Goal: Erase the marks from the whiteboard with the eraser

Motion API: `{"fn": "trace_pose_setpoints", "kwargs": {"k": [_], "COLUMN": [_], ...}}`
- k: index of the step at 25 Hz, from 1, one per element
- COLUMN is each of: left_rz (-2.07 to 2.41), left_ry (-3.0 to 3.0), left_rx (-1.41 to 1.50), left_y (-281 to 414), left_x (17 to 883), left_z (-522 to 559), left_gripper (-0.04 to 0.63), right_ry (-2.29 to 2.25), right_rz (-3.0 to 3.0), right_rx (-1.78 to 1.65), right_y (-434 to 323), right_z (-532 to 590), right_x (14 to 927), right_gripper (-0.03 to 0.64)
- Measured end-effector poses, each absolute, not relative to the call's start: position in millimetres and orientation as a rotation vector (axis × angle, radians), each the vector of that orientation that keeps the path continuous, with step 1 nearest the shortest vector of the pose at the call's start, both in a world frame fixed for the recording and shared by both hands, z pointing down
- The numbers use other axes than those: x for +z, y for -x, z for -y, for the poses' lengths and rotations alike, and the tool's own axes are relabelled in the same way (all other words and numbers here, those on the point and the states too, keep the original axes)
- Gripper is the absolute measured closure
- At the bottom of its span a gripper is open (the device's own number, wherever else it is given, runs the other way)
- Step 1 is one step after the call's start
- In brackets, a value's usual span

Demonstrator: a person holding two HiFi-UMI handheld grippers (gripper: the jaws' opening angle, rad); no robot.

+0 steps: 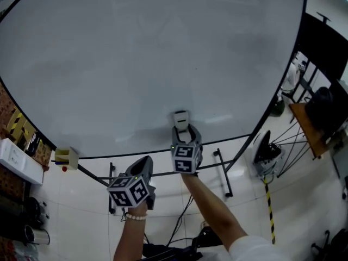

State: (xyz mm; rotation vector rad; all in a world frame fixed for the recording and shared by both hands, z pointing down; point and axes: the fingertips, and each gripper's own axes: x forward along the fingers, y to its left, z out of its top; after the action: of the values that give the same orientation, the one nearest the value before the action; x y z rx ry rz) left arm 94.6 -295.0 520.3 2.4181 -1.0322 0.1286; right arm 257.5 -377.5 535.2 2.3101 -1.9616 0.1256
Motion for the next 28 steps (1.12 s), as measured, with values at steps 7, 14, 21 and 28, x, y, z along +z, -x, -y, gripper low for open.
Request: {"fn": "trace_pose_setpoints", "kwargs": {"k": [7,14,21,28], "left_rz": [0.986,0.906,0.804,0.738], "left_ry": [-2.432,-2.459,-2.474,-2.47], "left_rx": [0.173,0.2,0.229,0.276], "left_y": [-195.0,-285.9,-373.8,-437.4], "left_x": [538.5,548.3,565.6,585.1], "left_z": [273.0,261.1,242.3,218.4], "left_gripper": [0.604,0.604,0.604,0.604], "right_ry": [-2.296,-2.332,-2.391,-2.364], "right_rz": [1.983,1.96,1.904,1.879], "right_rx": [0.152,0.149,0.157,0.114], "right_y": [-351.9,-454.7,-571.3,-644.6], "right_z": [352.3,326.7,296.3,276.5], "right_x": [535.9,538.8,550.6,561.1], "right_gripper": [0.367,0.367,0.367,0.364]}}
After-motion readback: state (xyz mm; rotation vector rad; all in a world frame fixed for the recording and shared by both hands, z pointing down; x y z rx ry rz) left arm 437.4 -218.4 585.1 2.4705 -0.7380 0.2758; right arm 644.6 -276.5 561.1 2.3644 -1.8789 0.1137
